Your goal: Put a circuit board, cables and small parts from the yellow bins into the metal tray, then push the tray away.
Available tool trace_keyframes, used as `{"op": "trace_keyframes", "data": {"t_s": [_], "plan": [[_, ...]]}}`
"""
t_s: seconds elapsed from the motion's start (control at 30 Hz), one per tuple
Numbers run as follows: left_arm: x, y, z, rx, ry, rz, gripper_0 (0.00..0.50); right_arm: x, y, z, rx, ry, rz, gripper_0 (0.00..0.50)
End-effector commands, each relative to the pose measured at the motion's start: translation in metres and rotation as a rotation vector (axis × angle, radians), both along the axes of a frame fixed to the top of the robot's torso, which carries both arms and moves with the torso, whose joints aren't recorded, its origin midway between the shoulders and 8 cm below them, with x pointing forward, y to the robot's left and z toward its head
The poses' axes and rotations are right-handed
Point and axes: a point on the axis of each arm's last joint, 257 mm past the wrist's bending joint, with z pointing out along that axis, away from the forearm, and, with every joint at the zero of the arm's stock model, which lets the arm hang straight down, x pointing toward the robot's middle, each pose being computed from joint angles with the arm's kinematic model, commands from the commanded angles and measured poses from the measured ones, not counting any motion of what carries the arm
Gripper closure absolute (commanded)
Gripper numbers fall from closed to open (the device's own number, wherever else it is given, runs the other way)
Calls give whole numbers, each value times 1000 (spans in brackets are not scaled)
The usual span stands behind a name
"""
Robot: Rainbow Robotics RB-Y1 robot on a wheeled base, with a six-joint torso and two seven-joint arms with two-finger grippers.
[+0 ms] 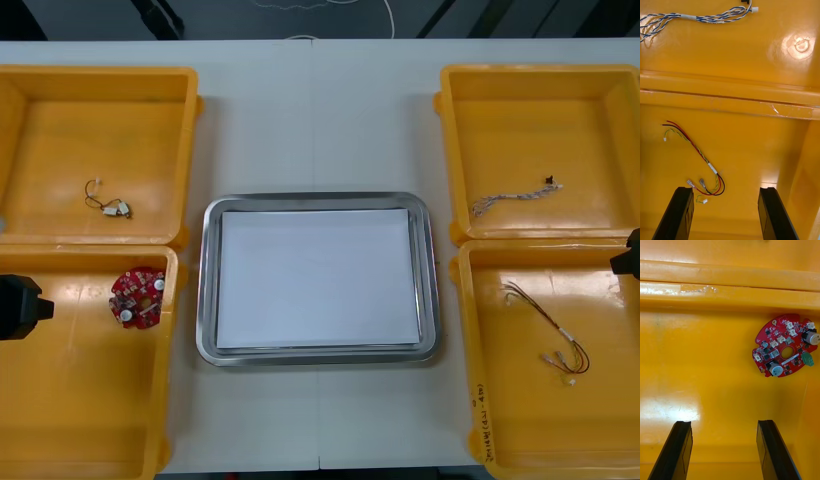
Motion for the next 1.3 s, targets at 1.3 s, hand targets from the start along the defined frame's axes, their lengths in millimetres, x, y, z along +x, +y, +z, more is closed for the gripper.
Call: {"op": "trace_keyframes", "data": {"t_s": [1.3], "plan": [[-4,13,13,26,-20,46,0,-2,-17,15,-41,-30,-46,0]]}}
